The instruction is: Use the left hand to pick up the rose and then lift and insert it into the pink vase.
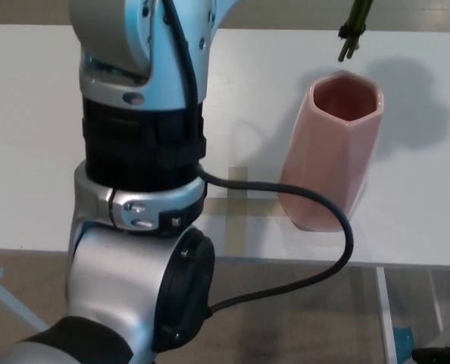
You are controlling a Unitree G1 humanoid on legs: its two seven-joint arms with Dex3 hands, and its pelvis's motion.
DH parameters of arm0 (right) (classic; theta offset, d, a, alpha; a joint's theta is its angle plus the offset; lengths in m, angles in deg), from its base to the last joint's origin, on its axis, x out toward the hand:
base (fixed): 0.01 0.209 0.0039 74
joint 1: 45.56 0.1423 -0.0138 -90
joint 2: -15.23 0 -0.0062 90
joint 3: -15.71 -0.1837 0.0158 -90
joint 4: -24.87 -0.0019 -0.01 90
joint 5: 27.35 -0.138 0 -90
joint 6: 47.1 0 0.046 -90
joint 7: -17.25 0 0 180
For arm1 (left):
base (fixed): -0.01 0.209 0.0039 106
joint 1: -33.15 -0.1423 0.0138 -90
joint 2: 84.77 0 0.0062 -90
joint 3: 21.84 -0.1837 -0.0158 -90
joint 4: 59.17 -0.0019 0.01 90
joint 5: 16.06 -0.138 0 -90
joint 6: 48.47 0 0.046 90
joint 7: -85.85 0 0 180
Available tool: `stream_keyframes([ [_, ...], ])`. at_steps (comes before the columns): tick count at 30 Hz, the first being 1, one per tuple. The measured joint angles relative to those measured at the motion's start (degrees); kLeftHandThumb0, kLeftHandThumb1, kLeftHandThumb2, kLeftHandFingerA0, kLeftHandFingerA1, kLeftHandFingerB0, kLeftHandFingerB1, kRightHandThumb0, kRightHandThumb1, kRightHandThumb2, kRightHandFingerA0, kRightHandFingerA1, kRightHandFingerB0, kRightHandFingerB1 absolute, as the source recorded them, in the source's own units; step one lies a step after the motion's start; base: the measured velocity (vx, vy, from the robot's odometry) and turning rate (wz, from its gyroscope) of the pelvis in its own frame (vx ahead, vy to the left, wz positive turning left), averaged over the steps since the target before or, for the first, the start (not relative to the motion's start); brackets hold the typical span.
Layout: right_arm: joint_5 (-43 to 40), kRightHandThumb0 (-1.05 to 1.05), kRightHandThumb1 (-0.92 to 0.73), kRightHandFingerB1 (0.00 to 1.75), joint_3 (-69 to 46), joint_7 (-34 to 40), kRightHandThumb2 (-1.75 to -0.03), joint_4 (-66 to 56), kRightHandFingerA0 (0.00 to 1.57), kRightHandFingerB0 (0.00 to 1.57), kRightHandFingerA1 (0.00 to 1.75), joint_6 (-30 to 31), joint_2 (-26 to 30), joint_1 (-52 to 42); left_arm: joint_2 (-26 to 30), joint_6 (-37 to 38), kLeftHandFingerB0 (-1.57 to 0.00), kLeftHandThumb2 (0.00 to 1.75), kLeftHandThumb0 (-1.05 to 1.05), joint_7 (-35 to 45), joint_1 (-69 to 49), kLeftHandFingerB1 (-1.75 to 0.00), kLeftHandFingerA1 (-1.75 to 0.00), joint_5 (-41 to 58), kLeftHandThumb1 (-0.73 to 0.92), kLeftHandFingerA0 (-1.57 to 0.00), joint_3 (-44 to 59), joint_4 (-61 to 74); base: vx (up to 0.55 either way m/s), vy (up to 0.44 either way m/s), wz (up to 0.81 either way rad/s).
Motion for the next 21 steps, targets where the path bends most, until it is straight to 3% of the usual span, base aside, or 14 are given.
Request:
stream_keyframes([
  [21, 0.0, -0.29, -0.58, 0.43, -0.3, 0.0, -0.57, -0.1, 0.58, 0.54, 0.47, 0.0, 0.0, 0.0, -0.3, -2.4, -0.83, 0.67, -0.19, -1.9, -2.5, -0.83, -1.41, 1.2, 0.84, -1.01, -2.2, 2.8, 0.0, 0.0, 0.0],
])
